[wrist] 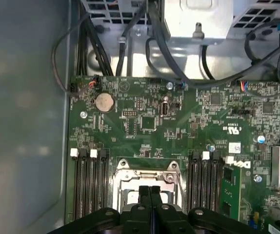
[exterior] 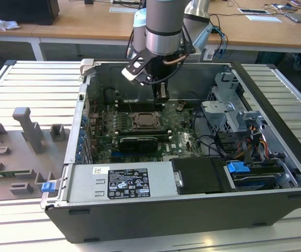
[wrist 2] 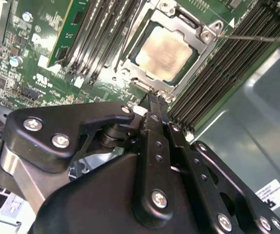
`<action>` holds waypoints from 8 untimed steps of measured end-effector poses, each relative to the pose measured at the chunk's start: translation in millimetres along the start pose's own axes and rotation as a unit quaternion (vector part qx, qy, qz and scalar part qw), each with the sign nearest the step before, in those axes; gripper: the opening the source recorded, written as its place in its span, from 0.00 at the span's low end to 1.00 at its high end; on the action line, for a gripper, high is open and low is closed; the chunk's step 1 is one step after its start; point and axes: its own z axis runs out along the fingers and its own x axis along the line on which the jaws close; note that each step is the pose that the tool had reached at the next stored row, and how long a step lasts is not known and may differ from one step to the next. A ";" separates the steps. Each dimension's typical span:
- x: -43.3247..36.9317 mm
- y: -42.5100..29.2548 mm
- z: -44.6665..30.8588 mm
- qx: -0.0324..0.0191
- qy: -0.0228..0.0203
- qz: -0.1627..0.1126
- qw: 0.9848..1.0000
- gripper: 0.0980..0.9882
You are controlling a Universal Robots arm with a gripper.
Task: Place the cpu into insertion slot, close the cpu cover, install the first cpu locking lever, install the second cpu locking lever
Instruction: 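Close the cpu cover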
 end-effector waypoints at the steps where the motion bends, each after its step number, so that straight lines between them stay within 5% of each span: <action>1: 0.0 -0.9 2.0 0.000 0.000 0.000 1.000 0.01; 5: 0.0 -6.3 8.8 0.000 0.000 0.000 1.000 0.01; 8: 0.5 -23.6 12.4 0.000 0.000 0.000 1.000 0.01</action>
